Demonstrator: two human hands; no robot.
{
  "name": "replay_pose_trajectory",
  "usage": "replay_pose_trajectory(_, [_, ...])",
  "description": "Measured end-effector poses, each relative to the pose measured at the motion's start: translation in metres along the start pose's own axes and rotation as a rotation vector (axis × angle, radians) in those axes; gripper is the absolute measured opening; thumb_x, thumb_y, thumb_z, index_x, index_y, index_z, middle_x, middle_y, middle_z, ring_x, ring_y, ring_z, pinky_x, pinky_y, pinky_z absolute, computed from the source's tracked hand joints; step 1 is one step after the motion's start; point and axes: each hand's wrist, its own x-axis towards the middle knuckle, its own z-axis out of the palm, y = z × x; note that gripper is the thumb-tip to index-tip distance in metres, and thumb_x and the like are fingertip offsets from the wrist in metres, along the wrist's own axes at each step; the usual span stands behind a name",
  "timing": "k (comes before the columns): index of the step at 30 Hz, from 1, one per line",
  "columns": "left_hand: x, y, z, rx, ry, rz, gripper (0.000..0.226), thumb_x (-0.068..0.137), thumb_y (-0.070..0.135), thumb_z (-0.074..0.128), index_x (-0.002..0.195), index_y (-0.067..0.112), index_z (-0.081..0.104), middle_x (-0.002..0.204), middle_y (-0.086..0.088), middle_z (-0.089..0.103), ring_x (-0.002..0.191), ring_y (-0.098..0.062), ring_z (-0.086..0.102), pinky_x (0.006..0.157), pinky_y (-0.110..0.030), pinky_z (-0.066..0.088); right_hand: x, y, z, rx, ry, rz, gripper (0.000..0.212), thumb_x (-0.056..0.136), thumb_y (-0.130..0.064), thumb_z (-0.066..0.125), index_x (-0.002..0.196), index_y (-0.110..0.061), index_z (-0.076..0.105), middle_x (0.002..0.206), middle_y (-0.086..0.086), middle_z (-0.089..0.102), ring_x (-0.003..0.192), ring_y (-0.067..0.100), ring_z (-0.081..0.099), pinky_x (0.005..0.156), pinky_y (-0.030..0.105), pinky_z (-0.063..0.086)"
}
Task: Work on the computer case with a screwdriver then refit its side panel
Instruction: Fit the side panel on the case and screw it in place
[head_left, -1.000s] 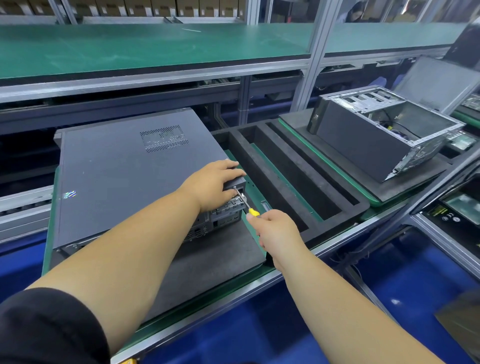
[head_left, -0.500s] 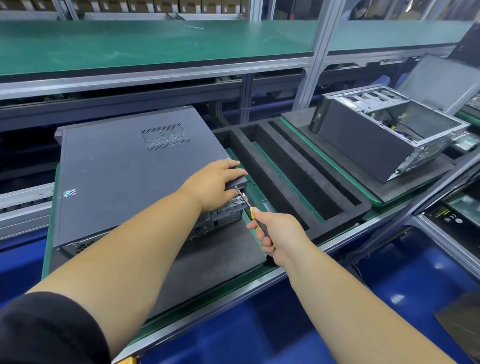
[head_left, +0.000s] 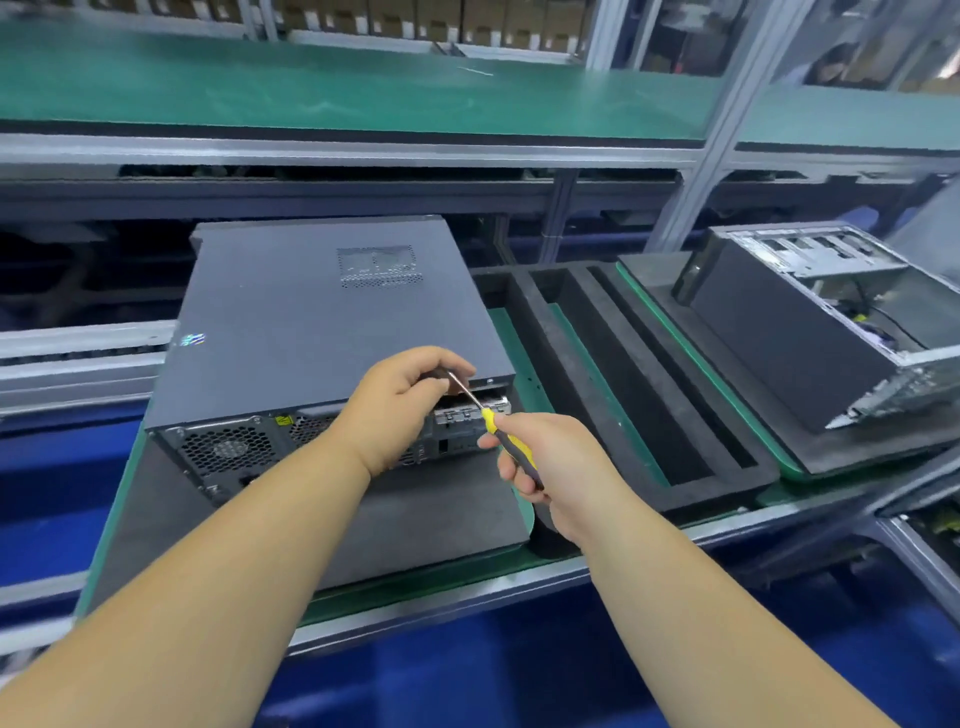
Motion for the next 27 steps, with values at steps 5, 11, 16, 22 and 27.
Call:
replay_pose_trajectory(5, [-0.037, 0.001, -0.032, -0.061, 0.247, -0.088, 0.021, 0.095, 0.014, 0.056, 0.087, 0.026, 0.072, 0.087, -0.011, 0.066, 0.077, -0.013, 0.057, 0.073, -0.021, 0.047, 0.007, -0.005, 0.017, -0.028, -0.150, -0.171, 0.016, 0.091, -0.010, 0.055, 0.096, -0.014, 0.070, 0.069, 0.007, 0.071, 0.050, 0.015, 0.047, 0.050, 0.026, 0.036])
replay_pose_trajectory(11, [-0.120, -0.007, -0.083, -0.108, 0.540, -0.226, 0.018, 0.094, 0.010, 0.058, 0.089, 0.019, 0.072, 0.079, 0.004, 0.067, 0.078, -0.008, 0.059, 0.074, -0.017, 0.047, 0.021, -0.002, 0.074, 0.057, -0.484, -0.297, 0.007, 0.089, -0.012, 0.063, 0.093, -0.008, 0.067, 0.082, 0.015, 0.075, 0.047, 0.014, 0.048, 0.043, 0.021, 0.035])
replay_pose_trajectory(16, [-0.201, -0.012, -0.121, -0.104, 0.735, -0.298, 0.022, 0.093, 0.007, 0.059, 0.086, 0.022, 0.073, 0.079, 0.002, 0.070, 0.078, -0.008, 0.063, 0.072, -0.015, 0.046, 0.006, 0.000, 0.151, 0.094, -0.707, -0.286, 0.012, 0.082, -0.020, 0.068, 0.089, -0.011, 0.069, 0.084, 0.018, 0.074, 0.053, 0.020, 0.049, 0.042, 0.020, 0.035])
replay_pose_trajectory(22, [-0.283, -0.017, -0.153, -0.124, 0.930, -0.388, 0.017, 0.093, 0.000, 0.058, 0.091, 0.011, 0.070, 0.079, -0.005, 0.069, 0.076, -0.013, 0.062, 0.078, -0.022, 0.048, -0.028, 0.011, 0.229, 0.066, -0.904, -0.264, 0.024, 0.075, -0.028, 0.069, 0.092, -0.012, 0.068, 0.087, 0.016, 0.075, 0.070, 0.026, 0.053, 0.046, 0.020, 0.038])
replay_pose_trajectory(27, [-0.334, -0.018, -0.169, -0.129, 1.071, -0.427, 0.016, 0.093, -0.003, 0.056, 0.092, 0.005, 0.069, 0.077, -0.002, 0.068, 0.073, -0.007, 0.064, 0.075, -0.015, 0.050, -0.050, 0.019, 0.277, 0.028, -0.969, -0.220, 0.026, 0.073, -0.032, 0.069, 0.091, -0.013, 0.067, 0.081, 0.013, 0.075, 0.051, 0.015, 0.050, 0.043, 0.015, 0.038])
